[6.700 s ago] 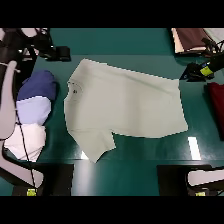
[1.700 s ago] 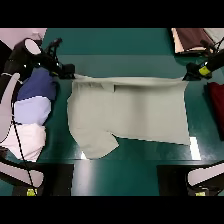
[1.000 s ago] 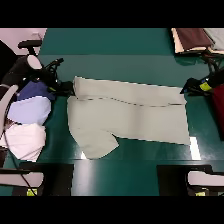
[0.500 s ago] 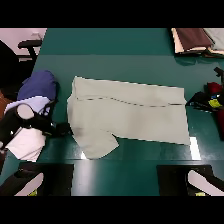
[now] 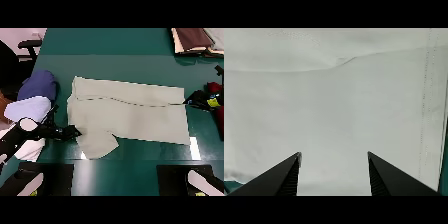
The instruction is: Fold the shirts.
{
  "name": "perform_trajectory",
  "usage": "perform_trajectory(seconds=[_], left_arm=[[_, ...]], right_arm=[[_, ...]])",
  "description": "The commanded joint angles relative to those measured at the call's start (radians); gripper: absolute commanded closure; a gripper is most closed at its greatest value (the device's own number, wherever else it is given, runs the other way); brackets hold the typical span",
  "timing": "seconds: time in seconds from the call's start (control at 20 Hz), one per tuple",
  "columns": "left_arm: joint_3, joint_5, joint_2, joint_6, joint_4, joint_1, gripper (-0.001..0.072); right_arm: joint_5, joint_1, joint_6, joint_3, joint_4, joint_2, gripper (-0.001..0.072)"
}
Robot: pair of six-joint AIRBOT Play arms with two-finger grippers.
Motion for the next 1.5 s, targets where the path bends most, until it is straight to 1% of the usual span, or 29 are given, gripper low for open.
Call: perform_trajectory(seconds=[0.0, 0.05, 0.1, 0.2, 0.25, 0.35, 0.45, 0.55, 0.65, 0.7, 0.75, 0.9, 0.95, 1.0, 1.05, 1.1, 1.15, 1.25, 1.3, 1.45], left_arm=[[-0.008, 0.020, 0.003, 0.041, -0.080, -0.001, 0.0593], [-0.008, 0.020, 0.003, 0.044, -0.088, -0.001, 0.0691], [-0.004, 0.008, 0.003, 0.064, -0.096, -0.001, 0.0687], [0.024, -0.043, 0.004, 0.066, -0.068, -0.001, 0.0688], [0.043, -0.065, 0.004, 0.066, -0.048, -0.001, 0.0688], [0.080, -0.096, 0.004, 0.066, -0.005, -0.001, 0.0688], [0.117, -0.111, 0.004, 0.066, 0.016, -0.001, 0.0688], [0.151, -0.125, 0.004, 0.071, 0.018, -0.001, 0.0688], [0.175, -0.128, 0.004, 0.074, 0.020, -0.001, 0.0688], [0.182, -0.128, 0.004, 0.074, 0.020, -0.001, 0.0688], [0.184, -0.127, 0.004, 0.074, 0.024, -0.001, 0.0688], [0.184, -0.134, 0.004, 0.074, 0.045, 0.000, 0.0688], [0.185, -0.134, 0.004, 0.074, 0.048, -0.001, 0.0688], [0.185, -0.136, 0.004, 0.074, 0.053, -0.001, 0.0688], [0.189, -0.149, 0.004, 0.074, 0.063, -0.001, 0.0688], [0.198, -0.172, 0.005, 0.073, 0.077, 0.000, 0.0689], [0.213, -0.204, 0.007, 0.072, 0.097, -0.001, 0.0689], [0.225, -0.248, 0.067, 0.060, 0.122, -0.001, 0.0689], [0.227, -0.277, 0.115, 0.033, 0.151, -0.001, 0.0689], [0.231, -0.444, 0.250, -0.030, 0.171, -0.001, 0.0689]], right_arm=[[0.021, 0.001, -0.001, 0.000, 0.009, 0.001, 0.0230], [0.031, 0.000, -0.003, 0.000, 0.003, 0.001, 0.0230], [0.048, -0.009, -0.009, -0.001, -0.003, 0.001, 0.0230], [0.088, -0.052, -0.013, -0.002, -0.023, 0.001, 0.0230], [0.116, -0.086, -0.012, -0.014, -0.062, 0.002, 0.0230], [0.146, -0.167, -0.011, -0.096, -0.162, 0.021, 0.0230], [0.137, -0.266, -0.011, -0.230, -0.208, 0.045, 0.0217], [0.104, -0.363, -0.011, -0.369, -0.200, 0.049, 0.0217], [0.048, -0.415, -0.012, -0.473, -0.155, 0.049, 0.0225], [0.010, -0.418, -0.019, -0.508, -0.123, 0.049, 0.0236], [-0.023, -0.413, -0.019, -0.531, -0.097, 0.049, 0.0270], [-0.089, -0.351, -0.019, -0.551, -0.058, 0.049, 0.0286], [-0.107, -0.323, -0.019, -0.542, -0.045, 0.049, 0.0336], [-0.125, -0.291, -0.018, -0.528, -0.043, 0.049, 0.0413], [-0.130, -0.262, -0.018, -0.512, -0.044, 0.049, 0.0459], [-0.123, -0.233, -0.019, -0.491, -0.048, 0.050, 0.0632], [-0.100, -0.207, -0.019, -0.466, -0.056, 0.051, 0.0696], [-0.046, -0.173, -0.018, -0.426, -0.108, 0.084, 0.0696], [-0.012, -0.160, -0.018, -0.408, -0.145, 0.118, 0.0697], [0.127, -0.154, -0.018, -0.365, -0.216, 0.242, 0.0697]])
